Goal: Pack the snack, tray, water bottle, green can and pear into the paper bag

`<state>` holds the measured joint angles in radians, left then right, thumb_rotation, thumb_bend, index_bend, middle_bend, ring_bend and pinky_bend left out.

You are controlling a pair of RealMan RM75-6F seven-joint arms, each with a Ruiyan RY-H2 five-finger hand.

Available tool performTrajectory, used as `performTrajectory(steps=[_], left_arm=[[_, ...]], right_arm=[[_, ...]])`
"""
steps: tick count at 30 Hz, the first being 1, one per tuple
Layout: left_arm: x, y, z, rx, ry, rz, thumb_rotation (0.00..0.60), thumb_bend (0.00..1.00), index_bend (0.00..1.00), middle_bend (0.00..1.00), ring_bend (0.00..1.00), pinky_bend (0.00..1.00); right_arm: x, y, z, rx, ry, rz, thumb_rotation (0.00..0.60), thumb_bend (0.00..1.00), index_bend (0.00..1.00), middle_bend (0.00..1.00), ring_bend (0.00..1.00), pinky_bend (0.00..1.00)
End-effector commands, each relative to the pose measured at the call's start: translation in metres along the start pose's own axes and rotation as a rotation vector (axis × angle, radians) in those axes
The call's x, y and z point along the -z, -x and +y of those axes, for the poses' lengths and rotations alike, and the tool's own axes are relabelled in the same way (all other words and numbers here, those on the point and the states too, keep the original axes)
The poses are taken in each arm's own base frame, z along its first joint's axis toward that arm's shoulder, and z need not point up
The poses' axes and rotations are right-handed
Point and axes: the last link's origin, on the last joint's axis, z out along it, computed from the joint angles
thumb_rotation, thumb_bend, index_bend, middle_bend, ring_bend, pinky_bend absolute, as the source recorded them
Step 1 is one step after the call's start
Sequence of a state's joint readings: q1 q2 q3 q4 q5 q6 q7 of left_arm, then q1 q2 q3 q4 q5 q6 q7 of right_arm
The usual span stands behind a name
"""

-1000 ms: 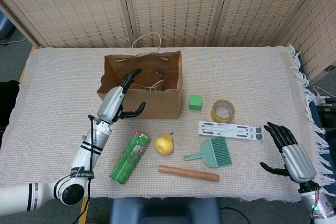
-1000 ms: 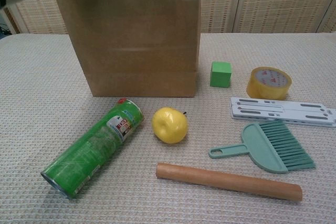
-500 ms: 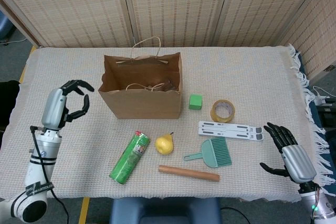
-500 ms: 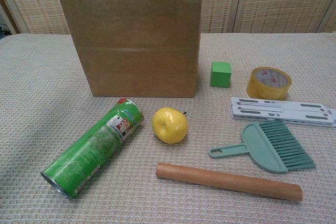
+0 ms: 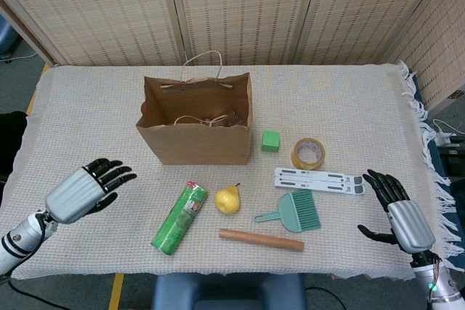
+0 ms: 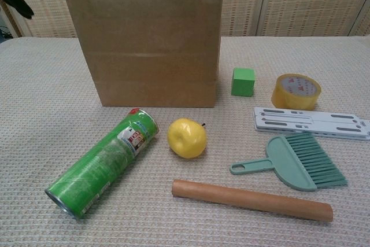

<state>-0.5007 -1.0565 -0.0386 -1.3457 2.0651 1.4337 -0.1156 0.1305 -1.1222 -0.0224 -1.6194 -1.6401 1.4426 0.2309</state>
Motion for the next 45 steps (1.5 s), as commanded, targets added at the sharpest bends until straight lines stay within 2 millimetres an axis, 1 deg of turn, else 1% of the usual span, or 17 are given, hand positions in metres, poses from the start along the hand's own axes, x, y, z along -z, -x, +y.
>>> performTrajectory(steps=[1,3,7,11,18,22,25,26,29,37,41,45], left_arm=[[0.027,0.038,0.017,-0.291,0.41,-0.215,0.6,0.38,0.01,0.03,0.02,0.12],[0.025,0.045,0.029,-0.337,0.512,-0.24,0.6,0.36,0.0,0.0,0.0,0.08],[0.017,0.054,0.055,-0.351,0.611,-0.235,0.6,0.35,0.0,0.0,0.0,0.04],[0.005,0.058,0.072,-0.343,0.634,-0.215,0.6,0.35,0.0,0.0,0.0,0.03],[-0.022,0.068,0.092,-0.37,0.66,-0.19,0.6,0.35,0.0,0.0,0.0,0.01],[-0.028,0.072,0.095,-0.381,0.666,-0.192,0.6,0.35,0.0,0.0,0.0,0.01],[-0.041,0.075,0.098,-0.39,0.669,-0.186,0.6,0.35,0.0,0.0,0.0,0.01],[-0.053,0.078,0.099,-0.401,0.668,-0.188,0.6,0.35,0.0,0.0,0.0,0.01],[-0.066,0.085,0.101,-0.411,0.673,-0.195,0.6,0.35,0.0,0.0,0.0,0.0],[-0.09,0.102,0.106,-0.426,0.689,-0.2,0.6,0.35,0.0,0.0,0.0,0.0],[-0.099,0.102,0.102,-0.436,0.673,-0.193,0.6,0.35,0.0,0.0,0.0,0.0],[-0.101,0.097,0.089,-0.479,0.669,-0.201,0.6,0.35,0.0,0.0,0.0,0.0]], right_arm=[[0.0,0.0,0.0,0.0,0.0,-0.001,0.6,0.06,0.0,0.0,0.0,0.0],[0.0,0.0,0.0,0.0,0.0,-0.001,0.6,0.06,0.0,0.0,0.0,0.0],[0.0,0.0,0.001,-0.004,0.0,-0.003,0.6,0.06,0.0,0.0,0.0,0.0],[0.001,-0.001,0.001,-0.008,-0.002,-0.007,0.6,0.06,0.0,0.0,0.0,0.0],[0.001,-0.001,0.001,-0.017,-0.001,-0.017,0.6,0.06,0.0,0.0,0.0,0.0],[0.001,-0.001,0.001,-0.018,-0.001,-0.02,0.6,0.06,0.0,0.0,0.0,0.0],[0.001,-0.001,0.001,-0.019,-0.001,-0.019,0.6,0.06,0.0,0.0,0.0,0.0],[0.001,-0.001,0.002,-0.023,0.005,-0.024,0.6,0.06,0.0,0.0,0.0,0.0],[0.0,-0.001,0.002,-0.027,0.011,-0.033,0.6,0.06,0.0,0.0,0.0,0.0],[-0.001,0.0,0.002,-0.034,0.026,-0.046,0.6,0.06,0.0,0.0,0.0,0.0],[-0.002,0.0,0.003,-0.037,0.032,-0.052,0.6,0.06,0.0,0.0,0.0,0.0],[-0.002,0.0,0.003,-0.042,0.037,-0.058,0.6,0.06,0.0,0.0,0.0,0.0]])
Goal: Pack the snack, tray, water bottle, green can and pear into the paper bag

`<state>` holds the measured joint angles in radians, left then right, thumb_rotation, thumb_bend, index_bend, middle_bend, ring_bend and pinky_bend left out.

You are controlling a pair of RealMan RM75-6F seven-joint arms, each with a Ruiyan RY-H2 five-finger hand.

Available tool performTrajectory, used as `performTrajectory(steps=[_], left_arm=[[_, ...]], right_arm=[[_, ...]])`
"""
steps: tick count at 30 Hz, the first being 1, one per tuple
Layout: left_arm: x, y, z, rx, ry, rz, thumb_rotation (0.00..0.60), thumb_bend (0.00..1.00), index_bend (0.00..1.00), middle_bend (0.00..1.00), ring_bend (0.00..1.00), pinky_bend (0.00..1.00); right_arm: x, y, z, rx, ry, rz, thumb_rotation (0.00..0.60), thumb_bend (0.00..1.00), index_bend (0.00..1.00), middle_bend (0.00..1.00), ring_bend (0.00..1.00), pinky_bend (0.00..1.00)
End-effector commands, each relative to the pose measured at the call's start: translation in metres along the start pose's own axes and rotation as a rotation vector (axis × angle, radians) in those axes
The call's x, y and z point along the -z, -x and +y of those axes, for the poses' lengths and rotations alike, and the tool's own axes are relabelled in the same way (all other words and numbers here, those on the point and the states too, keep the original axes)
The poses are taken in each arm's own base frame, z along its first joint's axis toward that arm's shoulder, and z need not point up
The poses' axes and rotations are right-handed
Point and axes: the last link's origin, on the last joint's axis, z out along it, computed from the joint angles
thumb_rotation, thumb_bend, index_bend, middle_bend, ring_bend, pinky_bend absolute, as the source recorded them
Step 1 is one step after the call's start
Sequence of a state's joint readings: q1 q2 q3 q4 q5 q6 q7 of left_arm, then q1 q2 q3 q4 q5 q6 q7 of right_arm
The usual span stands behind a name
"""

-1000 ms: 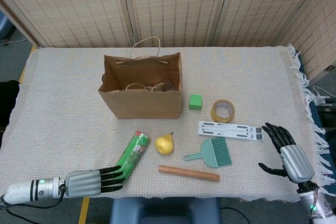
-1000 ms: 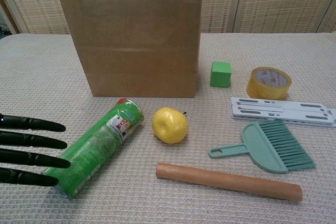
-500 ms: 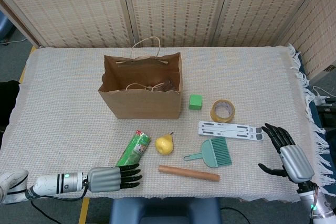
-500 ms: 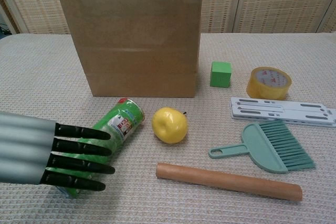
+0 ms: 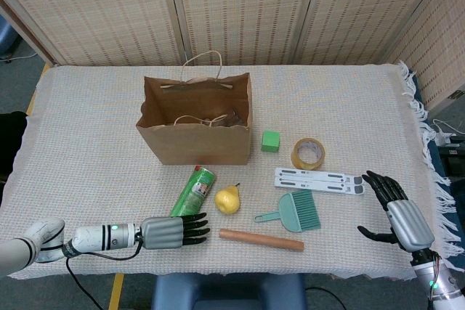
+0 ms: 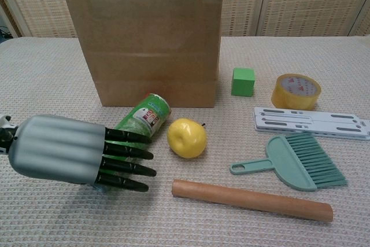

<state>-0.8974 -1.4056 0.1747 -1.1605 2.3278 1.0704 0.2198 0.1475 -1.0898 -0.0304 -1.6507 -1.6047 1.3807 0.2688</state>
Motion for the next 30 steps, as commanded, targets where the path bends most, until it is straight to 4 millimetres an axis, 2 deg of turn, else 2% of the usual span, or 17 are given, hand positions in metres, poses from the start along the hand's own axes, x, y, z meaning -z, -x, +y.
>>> performTrajectory(steps=[1,8,11,20,30], left_arm=[[0.008,0.002,-0.009,-0.031,-0.002,-0.022,0.6,0.35,0.0,0.0,0.0,0.0],[0.035,0.004,-0.015,-0.077,0.009,-0.069,0.6,0.35,0.0,0.0,0.0,0.0],[0.037,-0.003,-0.014,-0.114,0.034,-0.041,0.6,0.35,0.0,0.0,0.0,0.0],[0.025,-0.017,-0.018,-0.168,0.052,0.004,0.6,0.35,0.0,0.0,0.0,0.0],[0.003,-0.01,-0.034,-0.212,0.031,-0.031,0.6,0.35,0.0,0.0,0.0,0.0]], right_arm=[[0.0,0.0,0.0,-0.002,0.002,-0.003,0.6,0.06,0.0,0.0,0.0,0.0],[0.001,0.0,-0.001,-0.004,0.0,-0.006,0.6,0.06,0.0,0.0,0.0,0.0],[0.001,0.001,-0.002,-0.004,-0.001,-0.008,0.6,0.06,0.0,0.0,0.0,0.0],[0.001,0.001,-0.002,-0.008,0.002,-0.008,0.6,0.06,0.0,0.0,0.0,0.0],[0.001,0.001,-0.002,-0.009,0.005,-0.015,0.6,0.06,0.0,0.0,0.0,0.0]])
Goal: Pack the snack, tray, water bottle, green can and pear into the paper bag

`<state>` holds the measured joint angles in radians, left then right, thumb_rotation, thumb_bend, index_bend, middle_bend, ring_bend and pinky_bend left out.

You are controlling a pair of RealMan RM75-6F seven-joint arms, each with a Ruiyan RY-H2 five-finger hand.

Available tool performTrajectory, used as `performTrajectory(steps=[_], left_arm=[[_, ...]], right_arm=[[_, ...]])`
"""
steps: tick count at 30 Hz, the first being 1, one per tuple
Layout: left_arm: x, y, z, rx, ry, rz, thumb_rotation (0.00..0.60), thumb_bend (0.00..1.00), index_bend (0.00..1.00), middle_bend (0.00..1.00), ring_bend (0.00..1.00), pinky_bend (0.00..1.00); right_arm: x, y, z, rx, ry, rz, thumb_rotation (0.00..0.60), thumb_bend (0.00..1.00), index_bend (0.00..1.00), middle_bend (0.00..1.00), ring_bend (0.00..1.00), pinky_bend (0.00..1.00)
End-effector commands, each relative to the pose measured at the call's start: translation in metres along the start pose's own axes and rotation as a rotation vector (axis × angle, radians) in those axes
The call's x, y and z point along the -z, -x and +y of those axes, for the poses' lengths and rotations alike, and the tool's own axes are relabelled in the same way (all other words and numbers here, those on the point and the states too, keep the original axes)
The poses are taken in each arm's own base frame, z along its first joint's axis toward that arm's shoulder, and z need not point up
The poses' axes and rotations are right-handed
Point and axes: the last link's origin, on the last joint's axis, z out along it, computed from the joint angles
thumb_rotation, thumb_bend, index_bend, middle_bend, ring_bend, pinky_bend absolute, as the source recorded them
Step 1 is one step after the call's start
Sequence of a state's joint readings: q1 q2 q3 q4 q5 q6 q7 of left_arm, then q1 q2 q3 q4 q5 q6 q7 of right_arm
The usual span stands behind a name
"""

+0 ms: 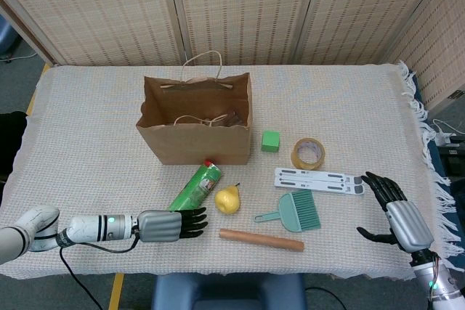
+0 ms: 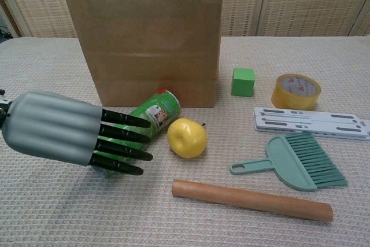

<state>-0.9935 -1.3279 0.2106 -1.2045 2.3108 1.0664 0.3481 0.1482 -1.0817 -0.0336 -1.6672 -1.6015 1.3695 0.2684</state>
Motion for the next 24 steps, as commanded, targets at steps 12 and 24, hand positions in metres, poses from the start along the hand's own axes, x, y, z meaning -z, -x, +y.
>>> performTrajectory(steps=[12,24], left_arm=[[0.033,0.02,-0.012,-0.027,-0.001,-0.119,0.6,0.35,0.0,0.0,0.0,0.0],[0.073,0.02,-0.019,-0.032,-0.038,-0.18,0.6,0.35,0.0,0.0,0.0,0.0]], right_arm=[[-0.001,-0.001,0.0,-0.009,0.004,-0.007,0.6,0.06,0.0,0.0,0.0,0.0],[-0.001,0.001,-0.002,0.001,0.001,-0.002,0.6,0.06,0.0,0.0,0.0,0.0]])
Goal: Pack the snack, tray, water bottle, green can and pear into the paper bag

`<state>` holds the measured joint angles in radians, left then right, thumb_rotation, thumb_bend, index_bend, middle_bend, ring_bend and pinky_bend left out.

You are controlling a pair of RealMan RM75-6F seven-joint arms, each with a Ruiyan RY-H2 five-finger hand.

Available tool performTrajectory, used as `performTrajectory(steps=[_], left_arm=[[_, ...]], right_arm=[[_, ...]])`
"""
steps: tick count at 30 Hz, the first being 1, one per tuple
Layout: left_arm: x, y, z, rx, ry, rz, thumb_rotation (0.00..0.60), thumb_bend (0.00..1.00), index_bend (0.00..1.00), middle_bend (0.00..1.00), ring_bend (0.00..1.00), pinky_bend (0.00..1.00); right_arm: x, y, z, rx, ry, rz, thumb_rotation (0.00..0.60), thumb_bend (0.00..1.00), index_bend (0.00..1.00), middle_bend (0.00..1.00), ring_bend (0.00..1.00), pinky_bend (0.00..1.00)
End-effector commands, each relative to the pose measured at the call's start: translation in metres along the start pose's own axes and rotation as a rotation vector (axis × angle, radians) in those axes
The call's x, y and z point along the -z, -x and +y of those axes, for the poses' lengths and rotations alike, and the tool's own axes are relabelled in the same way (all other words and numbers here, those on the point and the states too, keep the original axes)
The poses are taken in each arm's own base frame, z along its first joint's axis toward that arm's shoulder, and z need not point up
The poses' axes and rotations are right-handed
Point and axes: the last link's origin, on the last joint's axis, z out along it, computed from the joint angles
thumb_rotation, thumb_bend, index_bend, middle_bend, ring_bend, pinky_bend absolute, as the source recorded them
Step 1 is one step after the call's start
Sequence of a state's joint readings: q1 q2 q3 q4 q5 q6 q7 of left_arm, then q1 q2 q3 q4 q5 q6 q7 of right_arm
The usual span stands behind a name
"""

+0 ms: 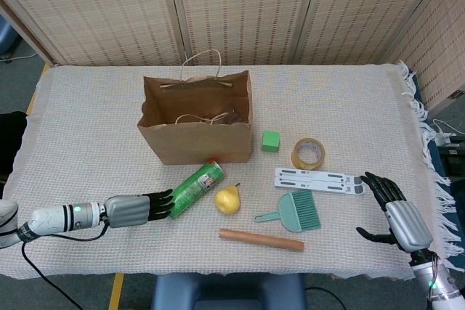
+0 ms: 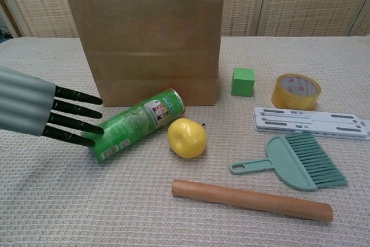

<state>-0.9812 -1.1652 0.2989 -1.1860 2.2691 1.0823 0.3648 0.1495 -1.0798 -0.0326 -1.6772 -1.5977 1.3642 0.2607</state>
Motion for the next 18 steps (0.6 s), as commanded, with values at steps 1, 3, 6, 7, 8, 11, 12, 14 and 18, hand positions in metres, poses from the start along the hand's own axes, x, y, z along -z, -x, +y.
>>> performTrajectory(steps=[1,3,6,7,8,11,12,14,18], left_arm=[[-0.001,-0.004,-0.003,0.018,-0.033,0.024,0.6,0.35,0.0,0.0,0.0,0.0],[-0.007,-0.009,-0.004,0.031,-0.045,0.049,0.6,0.35,0.0,0.0,0.0,0.0],[-0.017,-0.015,-0.003,0.039,-0.045,0.081,0.6,0.35,0.0,0.0,0.0,0.0],[-0.02,-0.018,-0.003,0.04,-0.041,0.091,0.6,0.35,0.0,0.0,0.0,0.0],[-0.024,-0.02,-0.002,0.04,-0.034,0.106,0.6,0.35,0.0,0.0,0.0,0.0],[-0.034,-0.029,0.003,0.051,-0.017,0.15,0.6,0.35,0.0,0.0,0.0,0.0],[-0.037,-0.031,0.005,0.055,-0.015,0.164,0.6,0.35,0.0,0.0,0.0,0.0],[-0.045,-0.035,0.007,0.056,-0.013,0.189,0.6,0.35,0.0,0.0,0.0,0.0],[-0.061,-0.037,0.006,0.041,-0.021,0.207,0.6,0.35,0.0,0.0,0.0,0.0]], right_arm=[[0.0,0.0,-0.001,0.002,-0.002,0.002,0.6,0.06,0.0,0.0,0.0,0.0],[0.0,0.001,0.0,0.004,0.0,0.001,0.6,0.06,0.0,0.0,0.0,0.0],[-0.001,0.001,-0.001,0.006,-0.001,0.002,0.6,0.06,0.0,0.0,0.0,0.0],[-0.001,0.001,-0.001,0.006,-0.002,0.002,0.6,0.06,0.0,0.0,0.0,0.0],[-0.001,0.001,0.0,0.005,-0.002,0.002,0.6,0.06,0.0,0.0,0.0,0.0],[-0.001,0.001,0.0,0.001,0.0,0.001,0.6,0.06,0.0,0.0,0.0,0.0],[-0.001,0.001,0.0,0.0,0.0,0.0,0.6,0.06,0.0,0.0,0.0,0.0],[-0.002,0.001,0.0,-0.002,-0.001,-0.003,0.6,0.06,0.0,0.0,0.0,0.0],[-0.001,0.001,0.0,-0.005,-0.002,-0.01,0.6,0.06,0.0,0.0,0.0,0.0]])
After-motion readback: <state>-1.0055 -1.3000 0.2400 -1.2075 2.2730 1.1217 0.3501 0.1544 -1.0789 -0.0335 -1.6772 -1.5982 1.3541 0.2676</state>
